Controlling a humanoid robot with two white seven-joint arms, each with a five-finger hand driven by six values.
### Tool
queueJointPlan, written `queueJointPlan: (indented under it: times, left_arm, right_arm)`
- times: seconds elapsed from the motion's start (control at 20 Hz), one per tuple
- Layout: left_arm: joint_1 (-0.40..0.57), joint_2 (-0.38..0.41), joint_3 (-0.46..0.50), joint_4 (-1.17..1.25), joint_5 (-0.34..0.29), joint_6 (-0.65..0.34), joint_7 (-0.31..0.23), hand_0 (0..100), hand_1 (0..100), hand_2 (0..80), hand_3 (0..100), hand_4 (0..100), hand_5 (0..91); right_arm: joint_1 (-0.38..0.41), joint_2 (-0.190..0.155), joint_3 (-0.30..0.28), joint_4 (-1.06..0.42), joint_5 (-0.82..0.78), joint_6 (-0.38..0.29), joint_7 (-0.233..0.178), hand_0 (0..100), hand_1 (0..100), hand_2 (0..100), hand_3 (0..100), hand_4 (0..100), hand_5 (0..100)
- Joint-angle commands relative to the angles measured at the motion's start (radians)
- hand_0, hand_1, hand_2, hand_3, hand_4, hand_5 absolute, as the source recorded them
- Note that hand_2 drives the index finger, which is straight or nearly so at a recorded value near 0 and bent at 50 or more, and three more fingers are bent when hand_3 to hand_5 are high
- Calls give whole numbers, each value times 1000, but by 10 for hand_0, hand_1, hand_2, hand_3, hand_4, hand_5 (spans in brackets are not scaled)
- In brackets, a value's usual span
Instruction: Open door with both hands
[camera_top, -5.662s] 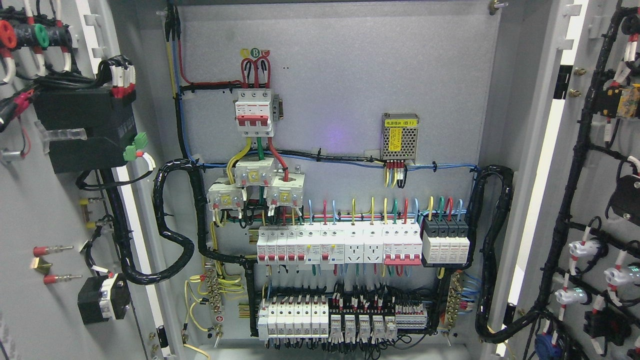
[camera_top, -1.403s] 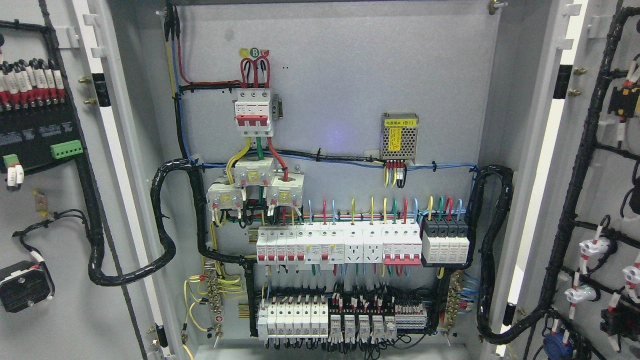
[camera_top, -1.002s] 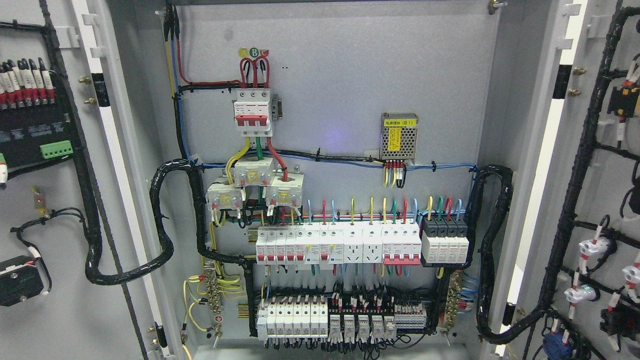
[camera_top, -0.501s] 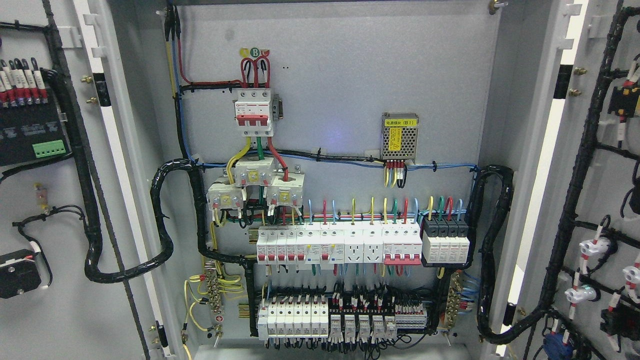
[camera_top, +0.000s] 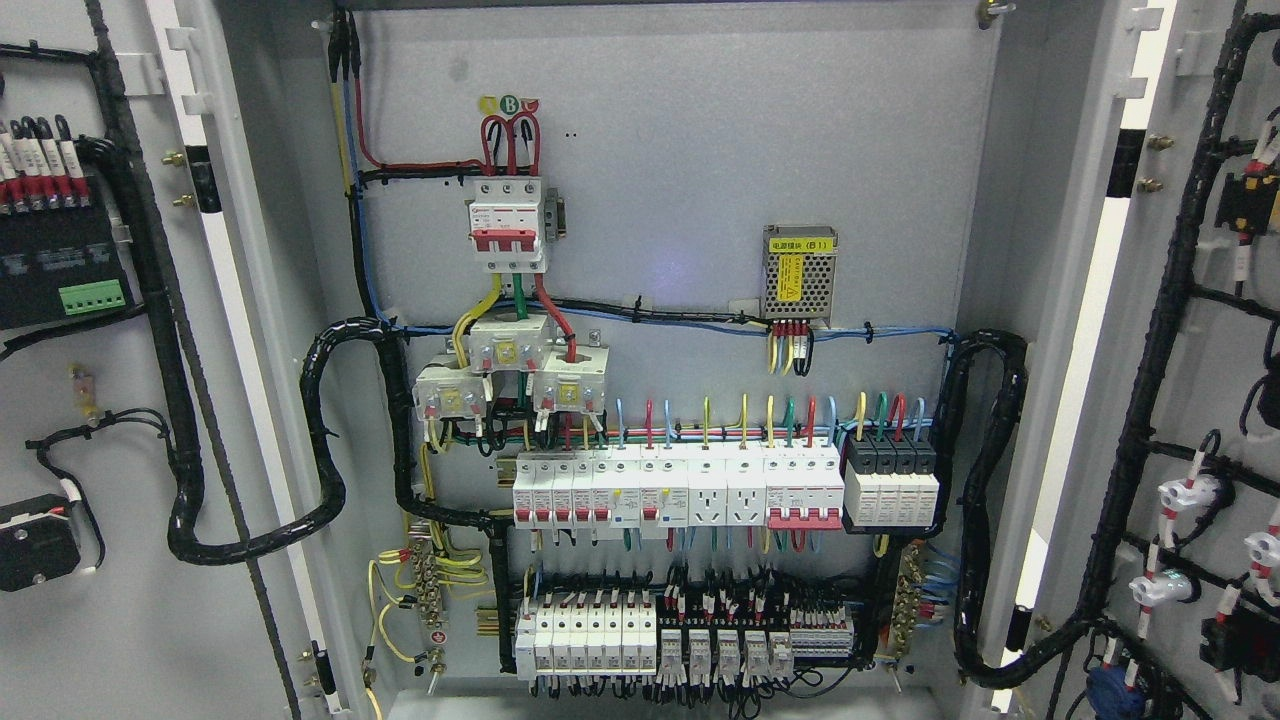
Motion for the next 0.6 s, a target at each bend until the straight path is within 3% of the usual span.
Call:
queueJointPlan:
  times: [0.0,0.35,0.55]
  left_arm:
    - [47,9,-19,-60,8,-193,-1,0,0,0,0,29,0]
    - [180,3,-84,-276,56,-195,50,0,0,0,0,29,0]
    - [260,3,-111,-382,57,-198,50,0,0,0,0,29,0]
  right_arm:
    - [4,0,-3,2,0,-224,-5,0,0,0,0,0,0]
    - [4,3,-3,5,2,-277,-16,0,0,0,0,0,0]
    - [4,10,-5,5,0,-280,-18,0,0,0,0,0,0]
